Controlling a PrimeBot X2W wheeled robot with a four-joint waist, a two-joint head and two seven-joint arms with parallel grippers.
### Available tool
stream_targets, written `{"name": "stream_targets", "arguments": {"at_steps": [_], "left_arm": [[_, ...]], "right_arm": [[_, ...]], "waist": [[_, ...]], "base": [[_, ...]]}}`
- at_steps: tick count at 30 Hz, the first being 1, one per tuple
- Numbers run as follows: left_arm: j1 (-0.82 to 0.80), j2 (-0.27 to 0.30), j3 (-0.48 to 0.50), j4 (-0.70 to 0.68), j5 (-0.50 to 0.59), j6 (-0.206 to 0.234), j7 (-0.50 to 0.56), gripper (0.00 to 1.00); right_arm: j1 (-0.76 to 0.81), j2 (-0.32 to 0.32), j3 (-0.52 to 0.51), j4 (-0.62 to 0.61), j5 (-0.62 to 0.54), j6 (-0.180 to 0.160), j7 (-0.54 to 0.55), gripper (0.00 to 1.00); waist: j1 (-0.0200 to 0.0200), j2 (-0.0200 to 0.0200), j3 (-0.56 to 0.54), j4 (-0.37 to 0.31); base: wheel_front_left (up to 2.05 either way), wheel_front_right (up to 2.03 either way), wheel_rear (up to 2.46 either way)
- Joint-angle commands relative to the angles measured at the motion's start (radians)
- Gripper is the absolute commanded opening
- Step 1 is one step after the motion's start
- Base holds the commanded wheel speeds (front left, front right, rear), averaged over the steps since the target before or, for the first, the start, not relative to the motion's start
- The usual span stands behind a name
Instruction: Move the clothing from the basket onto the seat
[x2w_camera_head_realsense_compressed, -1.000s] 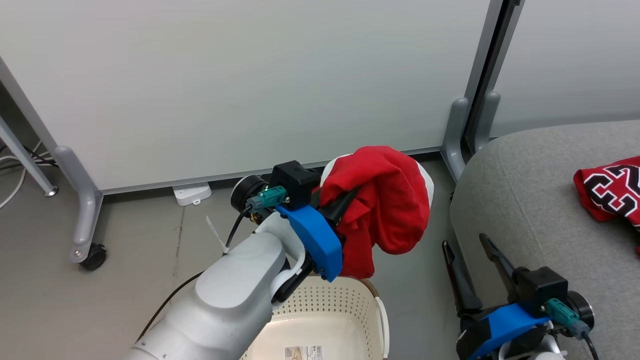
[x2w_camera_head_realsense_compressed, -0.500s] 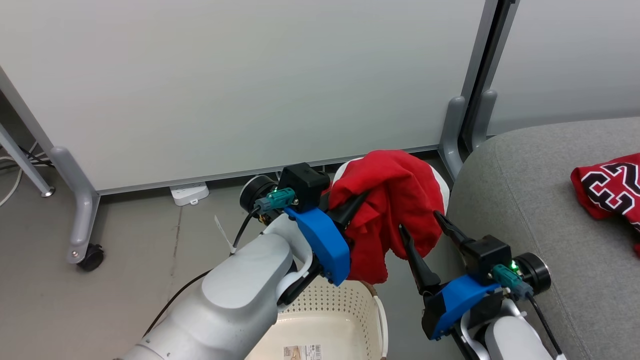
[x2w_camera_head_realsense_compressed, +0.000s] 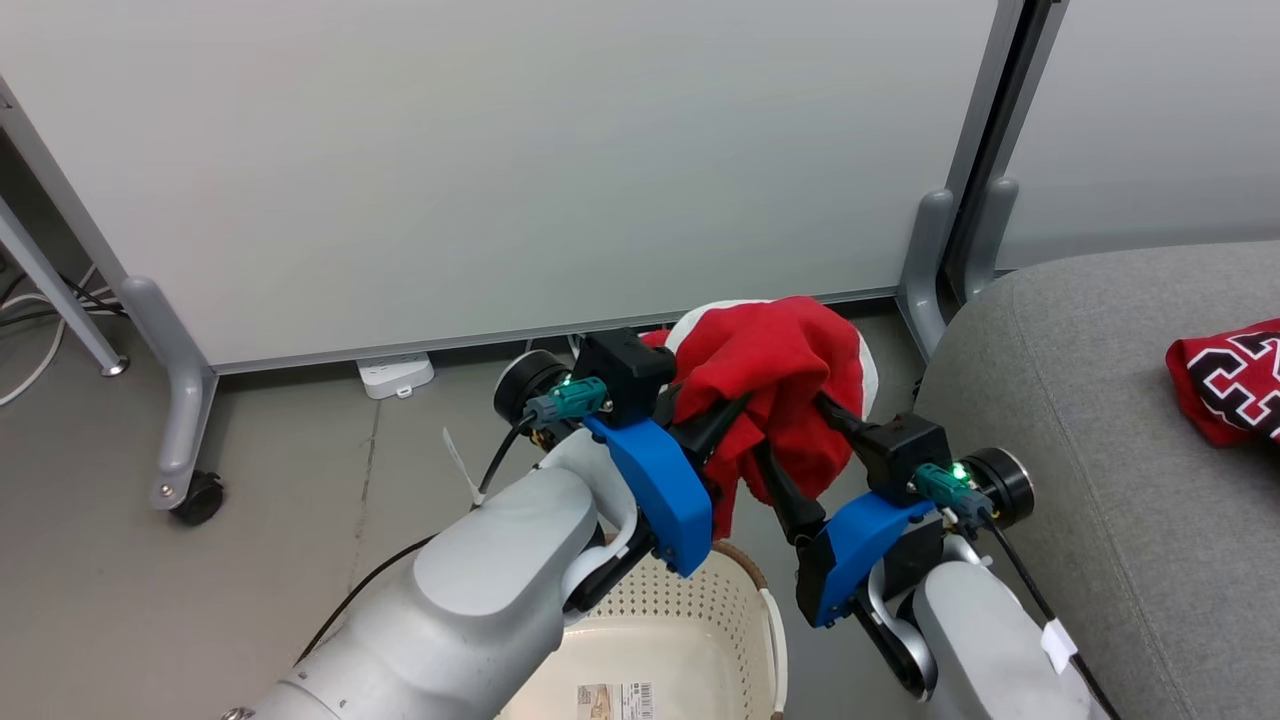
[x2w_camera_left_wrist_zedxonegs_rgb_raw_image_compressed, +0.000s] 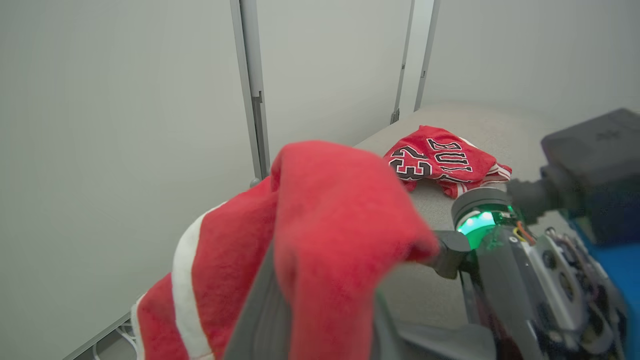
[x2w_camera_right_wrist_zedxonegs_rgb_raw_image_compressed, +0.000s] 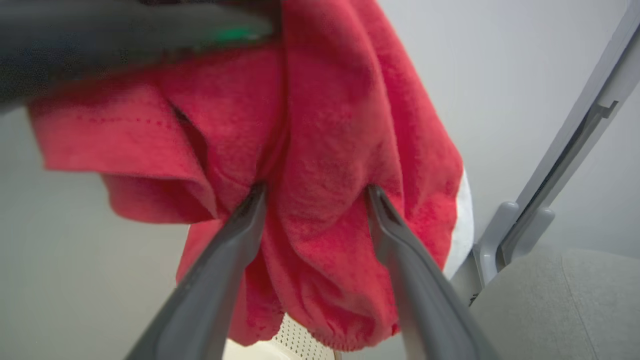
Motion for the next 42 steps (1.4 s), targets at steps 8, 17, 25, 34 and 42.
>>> {"name": "stream_targets", "arguments": {"at_steps": [8, 17, 25, 34, 42], "left_arm": [[-0.017, 0.002, -0.016, -0.002, -0.018, 0.000, -0.007, 0.00], [-0.016, 0.002, -0.044, -0.004, -0.042, 0.000, -0.007, 0.00], [-0.009, 0.001, -0.072, 0.001, -0.064, -0.001, -0.007, 0.00], [-0.015, 0.001, -0.063, 0.009, -0.069, 0.001, -0.008, 0.00], [-0.012, 0.001, -0.051, 0.009, -0.059, 0.005, -0.008, 0.00]], "right_arm": [[-0.099, 0.002, 0.062, 0.085, 0.035, -0.001, -0.042, 1.00], [-0.168, 0.003, 0.081, 0.166, 0.044, -0.001, -0.071, 1.00], [-0.200, 0.003, 0.103, 0.235, 0.049, -0.001, -0.099, 0.00], [-0.190, 0.002, 0.132, 0.281, 0.077, -0.001, -0.114, 0.00], [-0.199, 0.002, 0.137, 0.302, 0.094, -0.001, -0.126, 0.00]], "waist": [[-0.0001, 0.0000, 0.002, 0.001], [-0.0001, 0.0000, -0.003, 0.006], [-0.0001, 0.0000, -0.013, 0.022], [-0.0001, 0.0000, -0.018, 0.024], [-0.0001, 0.0000, -0.018, 0.007]], "base": [[0.00, 0.00, 0.00], [0.00, 0.00, 0.00], [0.00, 0.00, 0.00], [0.00, 0.00, 0.00], [0.00, 0.00, 0.00]]}}
